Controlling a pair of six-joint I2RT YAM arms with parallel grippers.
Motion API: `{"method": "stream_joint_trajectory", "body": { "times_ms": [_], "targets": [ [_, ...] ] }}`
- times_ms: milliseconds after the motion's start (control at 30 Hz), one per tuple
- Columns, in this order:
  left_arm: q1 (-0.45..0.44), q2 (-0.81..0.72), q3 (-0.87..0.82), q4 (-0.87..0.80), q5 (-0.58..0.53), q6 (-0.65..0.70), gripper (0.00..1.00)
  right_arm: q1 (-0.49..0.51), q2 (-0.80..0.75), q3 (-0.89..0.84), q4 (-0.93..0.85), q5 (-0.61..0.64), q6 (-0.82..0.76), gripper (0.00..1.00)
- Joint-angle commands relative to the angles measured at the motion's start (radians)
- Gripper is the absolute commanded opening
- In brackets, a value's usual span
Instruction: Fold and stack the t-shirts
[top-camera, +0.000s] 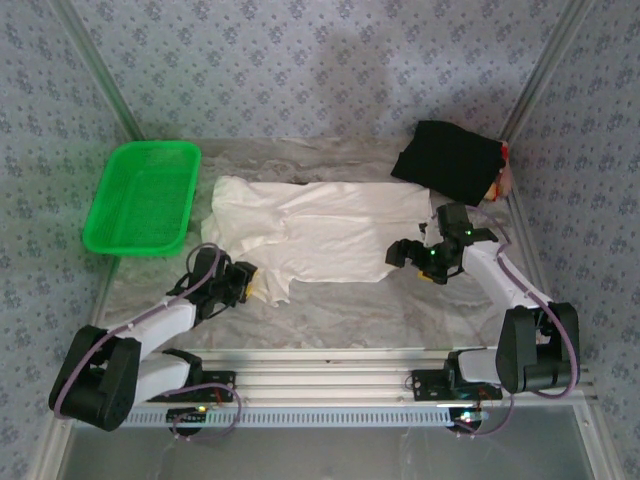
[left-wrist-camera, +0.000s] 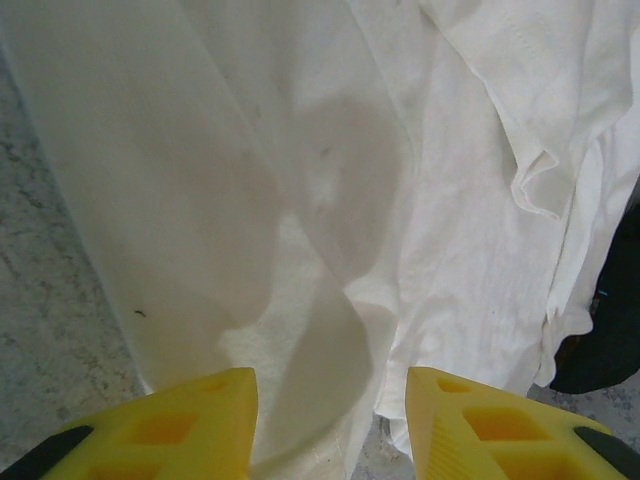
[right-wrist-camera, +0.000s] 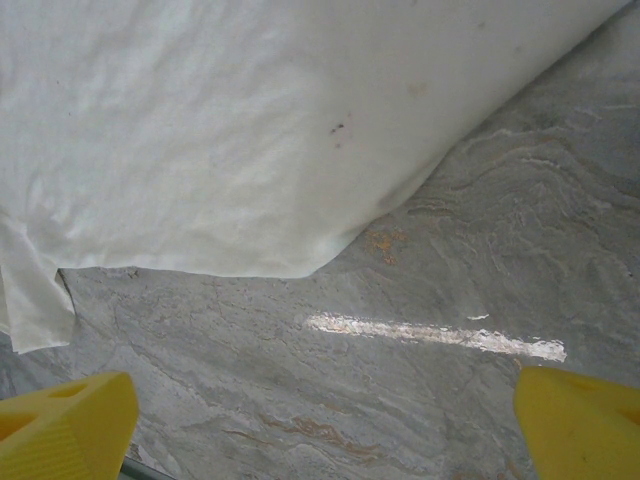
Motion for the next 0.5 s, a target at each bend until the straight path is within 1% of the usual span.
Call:
{"method": "stream_joint_trajectory", "body": {
  "times_ms": [0,100,267,467],
  "targets": [
    [-0.011,0.011,-0.009,0.05,-0.006,-0.011,0.42,-0.007,0.004,-0.001,-0.002,-0.018,-0.004,0.99],
    [-0.022,0.034,-0.013,0.093,0.004,-0.014,0.42,-0.006,0.006,-0.005,0.0,-0.017,-0.004,0.98],
    [-0.043,0.054,-0.016,0.119,0.003,-0.018,0.42,-0.007,0.004,-0.004,-0.003,-0.018,-0.004,0.99],
    [-0.043,0.055,-0.018,0.12,-0.001,-0.015,0.35,-0.006,0.003,-0.01,-0.004,-0.017,-0.004,0.99]
  ]
}}
